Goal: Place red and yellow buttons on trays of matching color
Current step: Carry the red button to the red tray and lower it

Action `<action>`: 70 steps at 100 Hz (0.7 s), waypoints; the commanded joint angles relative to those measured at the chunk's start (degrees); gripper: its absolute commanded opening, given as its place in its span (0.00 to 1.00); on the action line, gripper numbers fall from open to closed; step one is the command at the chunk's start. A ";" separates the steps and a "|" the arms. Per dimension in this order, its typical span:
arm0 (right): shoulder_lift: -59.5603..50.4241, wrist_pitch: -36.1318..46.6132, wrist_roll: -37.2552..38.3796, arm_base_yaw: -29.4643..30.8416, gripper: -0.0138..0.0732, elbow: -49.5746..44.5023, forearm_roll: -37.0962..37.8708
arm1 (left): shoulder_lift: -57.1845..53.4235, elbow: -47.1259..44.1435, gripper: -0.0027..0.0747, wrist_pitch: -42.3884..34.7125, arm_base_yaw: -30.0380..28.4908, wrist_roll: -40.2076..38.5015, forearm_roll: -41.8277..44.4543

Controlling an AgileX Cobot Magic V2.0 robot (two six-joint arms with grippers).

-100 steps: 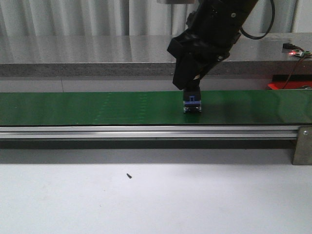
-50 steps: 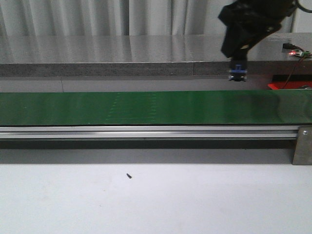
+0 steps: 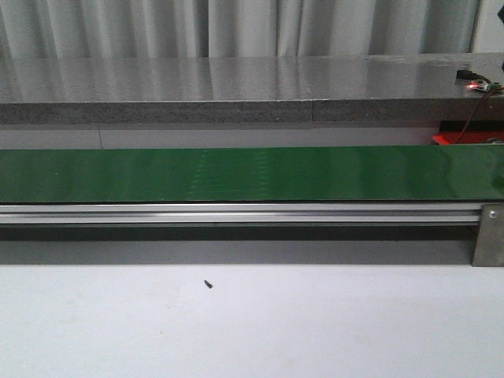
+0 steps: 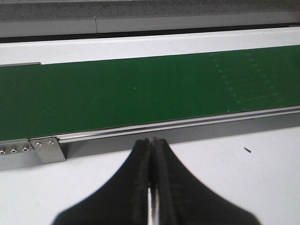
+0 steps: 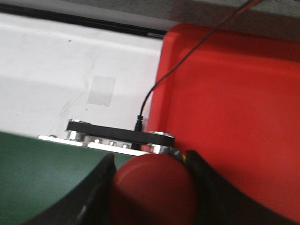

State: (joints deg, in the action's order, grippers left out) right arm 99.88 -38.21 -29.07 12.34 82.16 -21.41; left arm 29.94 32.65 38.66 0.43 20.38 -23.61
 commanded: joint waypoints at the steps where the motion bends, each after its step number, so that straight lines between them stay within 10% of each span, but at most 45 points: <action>1: -1.44 3.16 -0.18 2.68 0.36 1.82 -3.90 | 0.16 1.64 0.01 -3.58 0.43 0.08 -1.83; 70: 11.30 8.01 -0.18 5.25 0.36 1.74 -6.15 | 0.16 1.64 0.01 -3.58 0.43 0.08 -1.83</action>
State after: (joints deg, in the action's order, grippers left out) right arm 113.67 -32.86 -29.07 17.30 82.16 -26.02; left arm 29.94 32.65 38.66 0.43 20.38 -23.61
